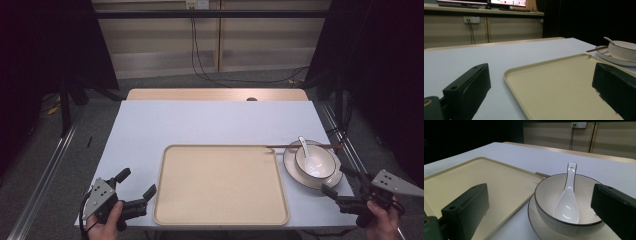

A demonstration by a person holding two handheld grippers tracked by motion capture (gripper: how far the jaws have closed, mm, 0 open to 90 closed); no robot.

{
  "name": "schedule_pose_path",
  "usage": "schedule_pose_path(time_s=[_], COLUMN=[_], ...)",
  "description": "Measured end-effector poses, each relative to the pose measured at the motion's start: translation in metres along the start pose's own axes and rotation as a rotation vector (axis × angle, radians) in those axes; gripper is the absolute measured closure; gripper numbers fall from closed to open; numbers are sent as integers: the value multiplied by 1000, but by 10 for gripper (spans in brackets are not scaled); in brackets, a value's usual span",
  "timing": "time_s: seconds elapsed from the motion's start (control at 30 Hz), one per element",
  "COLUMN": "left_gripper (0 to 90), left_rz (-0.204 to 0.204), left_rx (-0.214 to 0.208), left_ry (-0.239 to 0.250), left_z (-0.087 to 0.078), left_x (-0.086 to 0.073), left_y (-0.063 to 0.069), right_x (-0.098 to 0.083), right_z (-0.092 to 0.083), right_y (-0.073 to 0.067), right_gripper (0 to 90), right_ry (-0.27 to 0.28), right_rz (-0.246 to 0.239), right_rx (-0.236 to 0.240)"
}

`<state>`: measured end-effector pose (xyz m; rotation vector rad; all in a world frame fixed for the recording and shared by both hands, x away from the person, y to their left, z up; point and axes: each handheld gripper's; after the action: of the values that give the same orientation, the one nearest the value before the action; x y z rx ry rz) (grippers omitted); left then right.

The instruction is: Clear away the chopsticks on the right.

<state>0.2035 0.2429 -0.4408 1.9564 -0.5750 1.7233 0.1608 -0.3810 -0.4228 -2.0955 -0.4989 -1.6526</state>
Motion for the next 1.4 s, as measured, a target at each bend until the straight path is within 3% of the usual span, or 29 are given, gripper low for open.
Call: schedule_pose_path(time_s=[0.1,0.17,0.3,0.33,0.57,0.67,0.73,0.77,0.83,0.87,1.0,1.03,1.13,1.2,1.23,1.37,1.4], left_gripper=[21,20,20,20,20,17,15,15,15,15,15,15,17,16,16,16,16], left_rz=[4,4,8,10,19,45,36,9,19,16,20,20,23,48,48,34,34], left_rx=[0,-17,-26,-5,3,-3,1,-9,-7,-5,-6,-6,-5,6,6,1,-5], left_ry=[-9,-19,-31,-42,-46,-27,-28,-30,-34,-31,-45,-45,-48,-53,-53,-46,-49], left_z=[0,-1,-5,-7,-6,-7,-8,-7,-7,-6,-5,-5,-5,-6,-6,-6,-5], left_x=[-1,-2,-3,-4,-5,-2,-3,-3,-3,-3,-4,-4,-4,-4,-4,-4,-4], left_y=[1,2,3,1,-1,0,-1,0,0,1,1,1,0,-1,-1,-1,-1], right_x=[1,0,3,4,12,21,26,29,31,37,49,49,55,58,58,63,67], right_z=[-1,-2,-2,-2,-5,-10,-13,-15,-16,-18,-16,-16,-8,6,6,25,35], right_y=[1,2,1,1,11,26,35,40,45,57,78,78,90,100,100,116,122], right_gripper=[20,28,47,55,63,103,126,146,147,158,199,199,229,248,248,280,286], right_ry=[-2,-20,-34,-37,-72,-86,-92,-102,-100,-108,-114,-114,-131,-187,-187,-246,-282], right_rz=[-14,-12,-31,-36,-21,-21,-37,-44,-42,-41,-53,-53,-55,-54,-54,-56,-69], right_rx=[-12,15,14,15,2,-11,-17,-10,-10,-9,24,24,38,26,26,59,75])
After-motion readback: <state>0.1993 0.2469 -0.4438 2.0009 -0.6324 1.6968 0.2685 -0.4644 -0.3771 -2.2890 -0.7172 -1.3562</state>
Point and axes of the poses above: each handheld gripper's, and its own axes: z roughly forward along the jaws, x roughly out of its top, y roughly to its right, and after that the axes turned 5 degrees about y, right-handed
